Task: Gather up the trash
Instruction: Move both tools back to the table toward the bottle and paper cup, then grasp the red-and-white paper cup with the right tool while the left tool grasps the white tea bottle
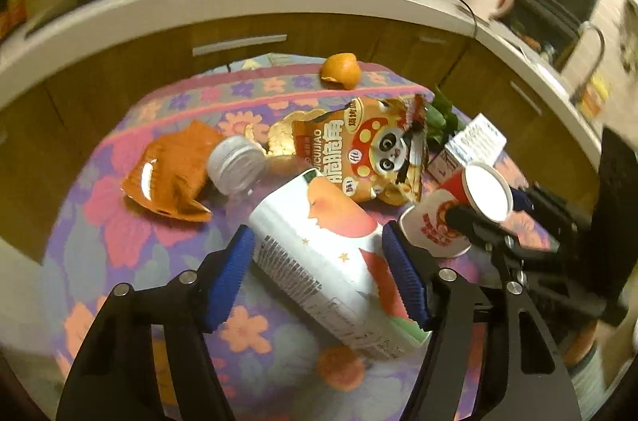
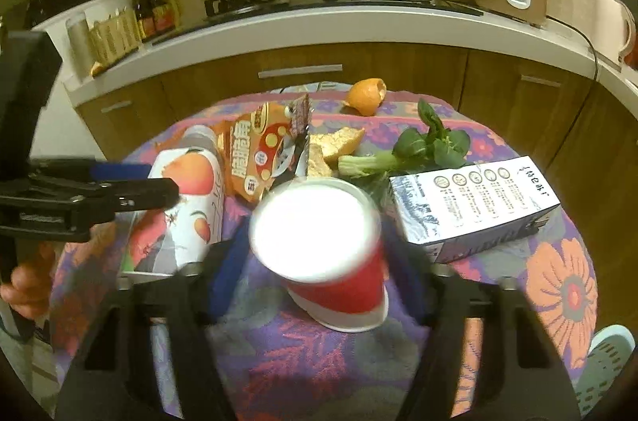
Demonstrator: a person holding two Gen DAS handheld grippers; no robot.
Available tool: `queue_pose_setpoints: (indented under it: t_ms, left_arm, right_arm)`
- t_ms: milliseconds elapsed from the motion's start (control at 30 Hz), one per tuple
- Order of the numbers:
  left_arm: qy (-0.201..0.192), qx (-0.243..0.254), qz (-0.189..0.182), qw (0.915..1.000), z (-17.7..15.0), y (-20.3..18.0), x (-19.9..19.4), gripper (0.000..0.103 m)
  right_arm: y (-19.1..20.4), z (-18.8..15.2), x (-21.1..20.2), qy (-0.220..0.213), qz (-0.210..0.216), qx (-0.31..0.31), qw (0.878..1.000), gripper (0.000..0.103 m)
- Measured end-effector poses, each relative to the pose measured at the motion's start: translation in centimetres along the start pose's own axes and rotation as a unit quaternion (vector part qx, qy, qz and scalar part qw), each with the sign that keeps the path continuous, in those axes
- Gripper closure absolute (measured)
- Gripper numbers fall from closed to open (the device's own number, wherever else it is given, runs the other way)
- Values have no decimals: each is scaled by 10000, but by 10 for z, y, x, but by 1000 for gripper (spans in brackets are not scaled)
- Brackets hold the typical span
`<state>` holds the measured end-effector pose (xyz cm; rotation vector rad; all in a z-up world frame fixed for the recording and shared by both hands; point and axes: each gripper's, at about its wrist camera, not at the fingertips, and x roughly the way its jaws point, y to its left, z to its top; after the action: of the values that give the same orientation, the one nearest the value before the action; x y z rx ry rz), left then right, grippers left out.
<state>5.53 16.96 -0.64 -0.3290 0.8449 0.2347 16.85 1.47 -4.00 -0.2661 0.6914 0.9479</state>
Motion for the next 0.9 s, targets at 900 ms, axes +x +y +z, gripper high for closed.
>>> queue_pose_setpoints:
  t_ms: [900]
  left_arm:
    - [-375,-159,1882,9813,-43,-68,-11,44]
  right_arm:
    - [-28,-40,-79,-612,-331,790,9944,49]
